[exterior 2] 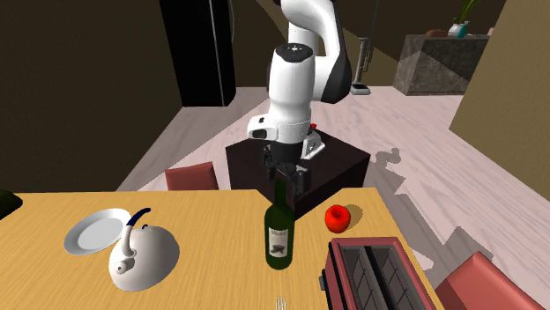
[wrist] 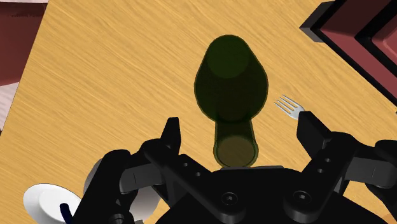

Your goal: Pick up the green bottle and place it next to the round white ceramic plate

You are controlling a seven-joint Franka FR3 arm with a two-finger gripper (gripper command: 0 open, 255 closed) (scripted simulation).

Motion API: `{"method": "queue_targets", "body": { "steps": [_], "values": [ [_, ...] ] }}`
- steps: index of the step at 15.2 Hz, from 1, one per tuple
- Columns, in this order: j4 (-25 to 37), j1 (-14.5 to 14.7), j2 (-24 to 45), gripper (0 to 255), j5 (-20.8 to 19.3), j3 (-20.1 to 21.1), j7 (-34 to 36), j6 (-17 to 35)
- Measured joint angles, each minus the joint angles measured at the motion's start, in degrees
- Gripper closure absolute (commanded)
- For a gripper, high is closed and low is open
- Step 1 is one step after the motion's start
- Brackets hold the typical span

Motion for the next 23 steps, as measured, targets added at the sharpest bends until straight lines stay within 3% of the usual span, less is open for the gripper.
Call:
{"method": "queue_targets", "body": {
  "steps": [7,8,18,23],
  "values": [
    [-0.31,-0.14,0.94,0,-0.70,-0.14,0.21,1.12],
    [-0.31,-0.14,0.94,255,-0.70,-0.14,0.21,1.12],
    [-0.28,-0.15,0.91,255,-0.70,-0.15,0.22,1.14],
    [1.15,-0.18,-0.98,255,0.70,-0.18,-0.89,-1.92]
  ]
}}
